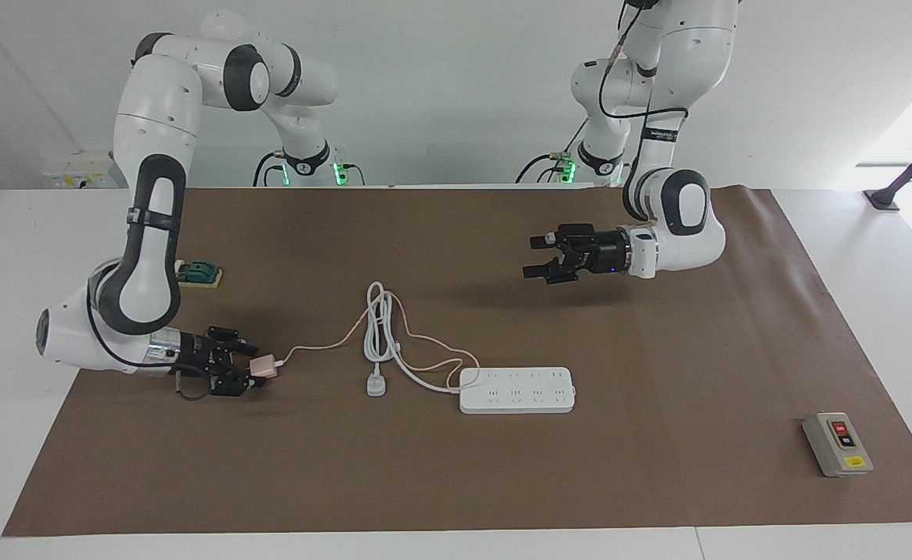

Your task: Plug charger into power strip

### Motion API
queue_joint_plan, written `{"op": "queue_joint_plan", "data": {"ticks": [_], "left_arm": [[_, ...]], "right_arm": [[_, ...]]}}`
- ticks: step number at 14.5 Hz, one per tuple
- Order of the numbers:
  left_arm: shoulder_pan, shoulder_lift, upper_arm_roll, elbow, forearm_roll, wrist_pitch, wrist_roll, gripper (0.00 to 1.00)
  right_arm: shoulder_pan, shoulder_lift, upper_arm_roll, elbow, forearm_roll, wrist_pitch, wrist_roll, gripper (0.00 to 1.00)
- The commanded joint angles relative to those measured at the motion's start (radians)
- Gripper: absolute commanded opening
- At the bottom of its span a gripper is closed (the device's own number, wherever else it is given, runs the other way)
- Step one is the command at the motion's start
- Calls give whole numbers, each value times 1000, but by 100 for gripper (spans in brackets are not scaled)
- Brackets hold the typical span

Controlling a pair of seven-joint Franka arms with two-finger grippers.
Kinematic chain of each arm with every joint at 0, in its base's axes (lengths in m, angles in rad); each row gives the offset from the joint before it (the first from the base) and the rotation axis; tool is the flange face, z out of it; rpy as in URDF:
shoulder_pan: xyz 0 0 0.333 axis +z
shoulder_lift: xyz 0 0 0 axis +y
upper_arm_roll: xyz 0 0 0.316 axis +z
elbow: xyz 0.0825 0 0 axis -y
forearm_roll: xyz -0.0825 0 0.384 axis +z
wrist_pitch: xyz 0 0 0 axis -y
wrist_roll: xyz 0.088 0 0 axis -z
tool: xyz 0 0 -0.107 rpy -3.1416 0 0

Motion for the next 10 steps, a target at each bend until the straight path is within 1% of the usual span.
{"op": "queue_joint_plan", "data": {"ticks": [1,5,7,9,10], "left_arm": [[-32,2,12,-15,-47,31,-48,100],[-49,22,12,-7,-45,39,-39,100],[-52,24,12,-5,-45,41,-38,100],[-52,27,12,-5,-44,41,-38,100],[-54,39,12,-2,-45,41,-36,100]], "right_arm": [[0,35,6,0,13,81,-53,0],[1,28,6,-3,9,75,-50,0],[15,-13,4,-3,9,39,-11,0],[29,-55,9,0,6,-6,72,0],[46,-73,9,-1,6,-14,92,0]]}}
